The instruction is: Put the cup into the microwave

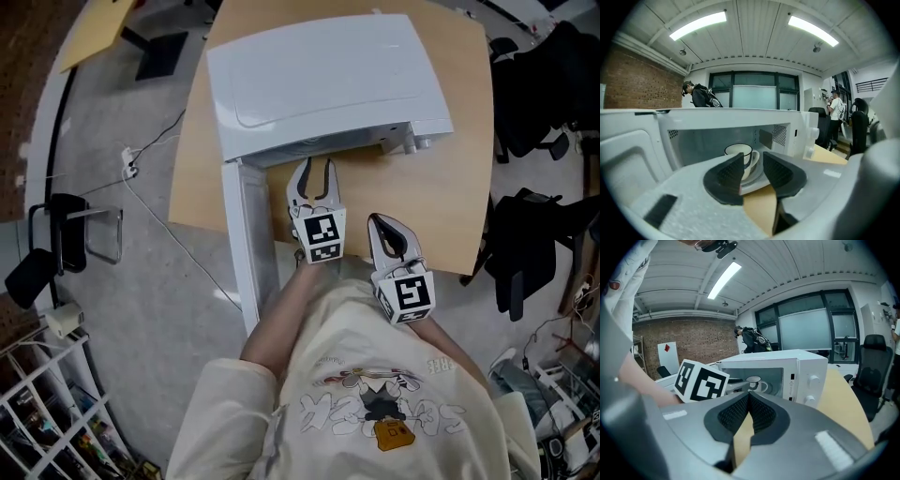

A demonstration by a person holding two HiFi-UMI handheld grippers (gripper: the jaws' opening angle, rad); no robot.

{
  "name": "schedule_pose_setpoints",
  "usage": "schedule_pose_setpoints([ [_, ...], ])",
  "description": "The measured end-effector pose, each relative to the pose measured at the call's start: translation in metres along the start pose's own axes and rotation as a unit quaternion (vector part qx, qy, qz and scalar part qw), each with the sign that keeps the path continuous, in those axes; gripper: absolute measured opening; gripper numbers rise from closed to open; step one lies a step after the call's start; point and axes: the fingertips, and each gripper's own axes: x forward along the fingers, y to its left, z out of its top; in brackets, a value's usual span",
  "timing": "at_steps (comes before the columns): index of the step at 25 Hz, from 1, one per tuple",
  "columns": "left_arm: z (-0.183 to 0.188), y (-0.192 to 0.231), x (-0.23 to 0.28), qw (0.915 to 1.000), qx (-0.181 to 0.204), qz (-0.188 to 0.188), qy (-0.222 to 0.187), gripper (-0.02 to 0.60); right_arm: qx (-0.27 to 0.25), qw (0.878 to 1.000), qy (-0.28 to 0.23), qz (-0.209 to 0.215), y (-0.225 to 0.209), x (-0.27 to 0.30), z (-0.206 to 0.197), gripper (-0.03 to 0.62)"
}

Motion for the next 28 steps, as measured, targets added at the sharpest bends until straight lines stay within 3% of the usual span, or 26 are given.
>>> schedule_pose_setpoints([
  [4, 0.011, -0.018, -0.041, 0.9999, -0.008, -0.014, -0.003, 0.005, -0.009, 1.0, 0.001, 0.0, 0.003, -0.016, -0.002, 0.006],
  [11, 0.018, -0.045, -0.095, 0.9983, -0.029, -0.051, 0.0, 0.005, -0.006, 1.0, -0.006, 0.006, 0.008, -0.034, -0.008, 0.006],
  [28, 0.004, -0.057, -0.139, 0.9972, 0.001, -0.07, 0.027, 0.005, -0.001, 1.0, -0.012, 0.004, -0.001, -0.044, -0.017, 0.006],
])
